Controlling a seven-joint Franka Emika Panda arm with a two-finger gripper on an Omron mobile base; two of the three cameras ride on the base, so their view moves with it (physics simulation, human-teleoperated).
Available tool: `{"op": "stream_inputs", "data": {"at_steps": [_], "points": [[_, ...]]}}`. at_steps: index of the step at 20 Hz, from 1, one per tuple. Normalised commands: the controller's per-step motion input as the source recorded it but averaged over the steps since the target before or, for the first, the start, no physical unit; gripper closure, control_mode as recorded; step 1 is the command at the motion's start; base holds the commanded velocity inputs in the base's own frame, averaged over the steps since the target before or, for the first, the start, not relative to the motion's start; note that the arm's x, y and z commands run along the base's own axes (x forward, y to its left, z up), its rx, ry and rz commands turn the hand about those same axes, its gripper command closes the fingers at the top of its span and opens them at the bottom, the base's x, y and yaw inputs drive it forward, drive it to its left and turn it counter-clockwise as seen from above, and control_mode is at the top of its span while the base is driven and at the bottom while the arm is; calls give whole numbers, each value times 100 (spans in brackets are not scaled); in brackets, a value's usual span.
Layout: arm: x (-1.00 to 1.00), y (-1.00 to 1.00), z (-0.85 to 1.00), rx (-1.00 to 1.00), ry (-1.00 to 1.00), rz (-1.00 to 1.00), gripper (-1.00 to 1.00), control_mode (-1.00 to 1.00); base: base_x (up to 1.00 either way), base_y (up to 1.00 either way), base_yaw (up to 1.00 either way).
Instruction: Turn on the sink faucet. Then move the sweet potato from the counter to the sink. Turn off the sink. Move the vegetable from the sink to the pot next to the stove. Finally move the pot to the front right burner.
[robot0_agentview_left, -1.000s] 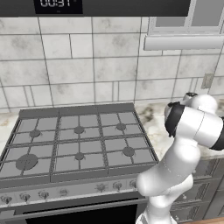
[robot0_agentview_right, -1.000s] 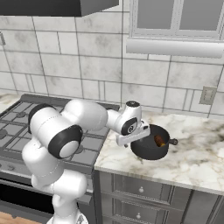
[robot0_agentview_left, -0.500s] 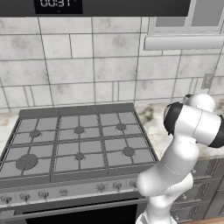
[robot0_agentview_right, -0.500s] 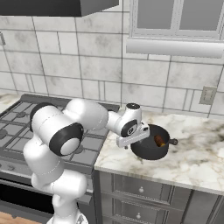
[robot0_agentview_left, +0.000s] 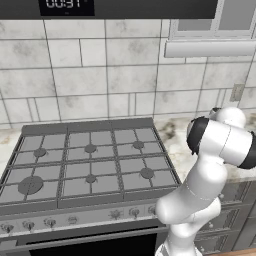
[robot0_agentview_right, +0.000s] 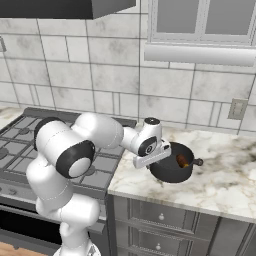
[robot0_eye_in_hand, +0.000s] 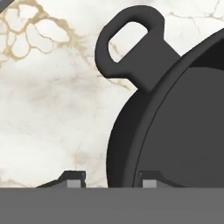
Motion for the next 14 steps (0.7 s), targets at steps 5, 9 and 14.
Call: {"op": "stream_inputs", "data": {"at_steps": [5, 9, 14], "points": [[-5, 3, 4, 0, -2, 0, 100, -100, 0, 0, 0], [-22, 17, 26, 0, -10, 1, 100, -100, 0, 0, 0], [-24, 41, 35, 0, -9, 5, 100, -100, 0, 0, 0]]}}
